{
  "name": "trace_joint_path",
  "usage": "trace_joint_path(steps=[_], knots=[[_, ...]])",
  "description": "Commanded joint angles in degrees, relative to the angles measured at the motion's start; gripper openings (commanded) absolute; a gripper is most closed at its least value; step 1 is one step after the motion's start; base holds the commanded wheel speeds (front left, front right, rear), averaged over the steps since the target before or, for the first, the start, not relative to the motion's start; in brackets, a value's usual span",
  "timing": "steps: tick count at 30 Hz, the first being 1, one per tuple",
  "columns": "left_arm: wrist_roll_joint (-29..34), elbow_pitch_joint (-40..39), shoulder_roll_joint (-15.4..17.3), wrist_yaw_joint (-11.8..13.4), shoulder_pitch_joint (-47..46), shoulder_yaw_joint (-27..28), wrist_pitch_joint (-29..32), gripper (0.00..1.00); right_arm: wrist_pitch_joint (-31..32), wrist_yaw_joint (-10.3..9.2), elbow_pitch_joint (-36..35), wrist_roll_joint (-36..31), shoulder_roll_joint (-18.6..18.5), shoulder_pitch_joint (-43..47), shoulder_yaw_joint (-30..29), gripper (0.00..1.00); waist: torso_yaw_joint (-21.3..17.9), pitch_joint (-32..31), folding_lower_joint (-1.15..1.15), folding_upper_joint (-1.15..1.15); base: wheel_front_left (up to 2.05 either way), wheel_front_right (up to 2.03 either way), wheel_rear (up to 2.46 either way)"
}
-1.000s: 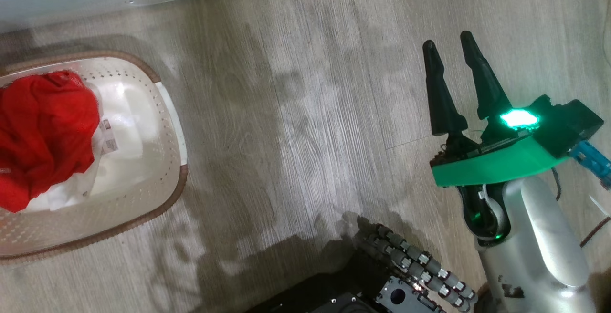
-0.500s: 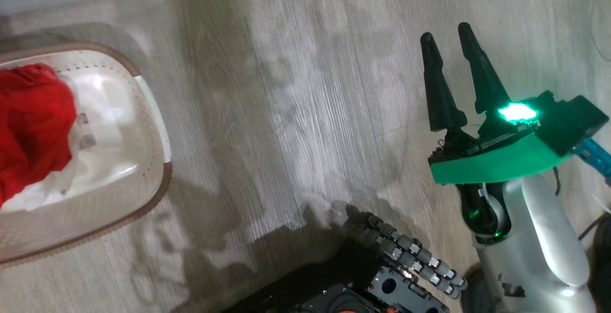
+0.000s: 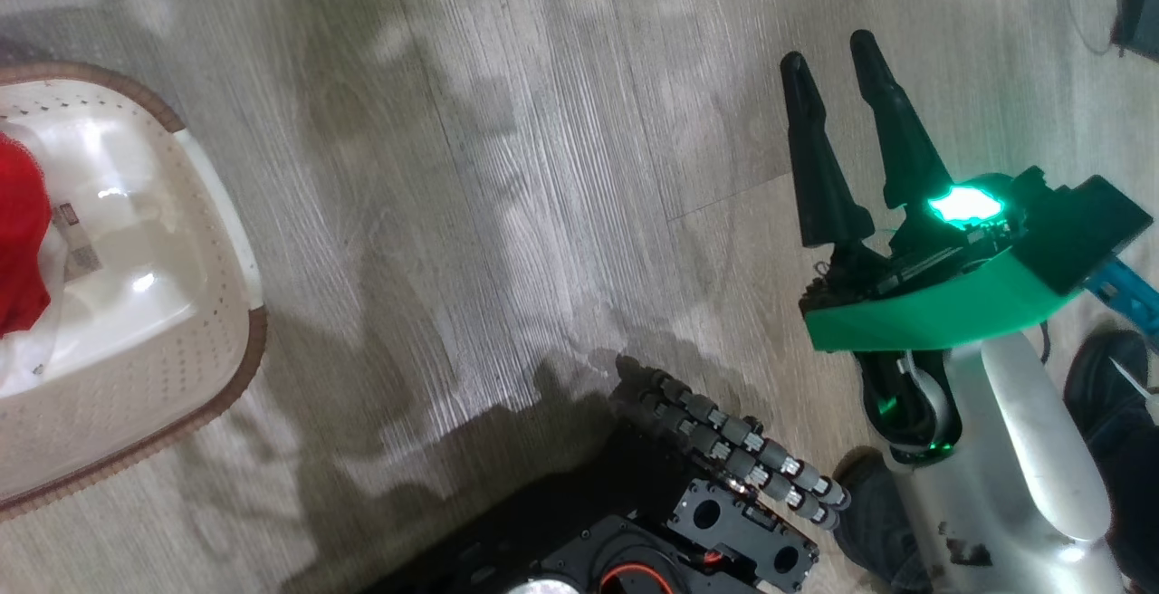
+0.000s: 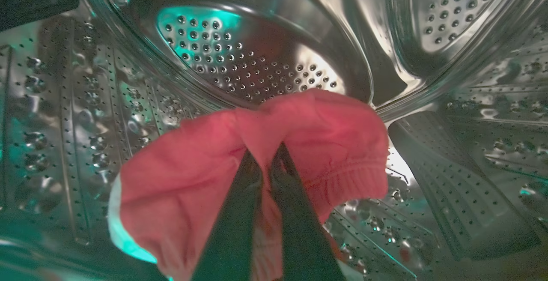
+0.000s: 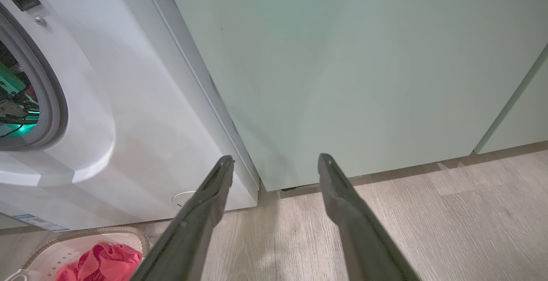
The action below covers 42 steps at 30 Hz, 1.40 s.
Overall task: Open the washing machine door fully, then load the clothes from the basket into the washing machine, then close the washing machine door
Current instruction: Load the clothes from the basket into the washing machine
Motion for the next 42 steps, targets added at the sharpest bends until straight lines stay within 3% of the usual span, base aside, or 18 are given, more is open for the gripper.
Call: trace_joint_path(steps=[1,5,7,15,24,42], knots=[[0.0,0.6,2.8,-0.6,-1.3,0.4,0.5,0.0,-0.5,0.0,-1.8,0.3,-0.2,0.8,0.6,1.0,-0.1,0.1,0.0,0.0,0.0,0.0,0.0],[-0.2,2.4,2.5,-1.5,-2.4,-0.4,1.5,0.01,-0.5,0.0,-1.8,0.3,-0.2,0.8,0.5,1.0,0.2,0.1,0.0,0.0,0.0,0.0,0.0],[-0.4,3.4,2.0,-1.8,-3.0,-0.9,2.0,1.0,-0.5,0.0,-1.7,0.2,-0.2,0.8,0.4,1.0,0.5,0.0,0.0,0.0,0.0,0.0,0.0],[0.0,4.4,0.8,-2.5,-2.1,-2.8,1.5,1.0,-0.5,0.0,-1.6,-0.3,-0.2,0.6,-0.4,1.0,1.8,-1.0,0.0,0.0,0.0,0.0,0.0],[0.9,-1.4,-1.9,1.0,6.5,-3.9,-4.0,1.0,-0.5,0.0,-1.5,-1.7,-0.2,1.6,-2.5,1.0,4.8,-3.9,0.0,0.0,0.0,0.0,0.0],[-2.0,-37.9,-9.7,10.0,43.6,-2.5,-11.5,1.0,-0.5,0.0,-1.3,-9.1,-0.2,4.5,-8.6,1.0,15.5,-14.6,0.0,0.0,0.0,0.0,0.0]])
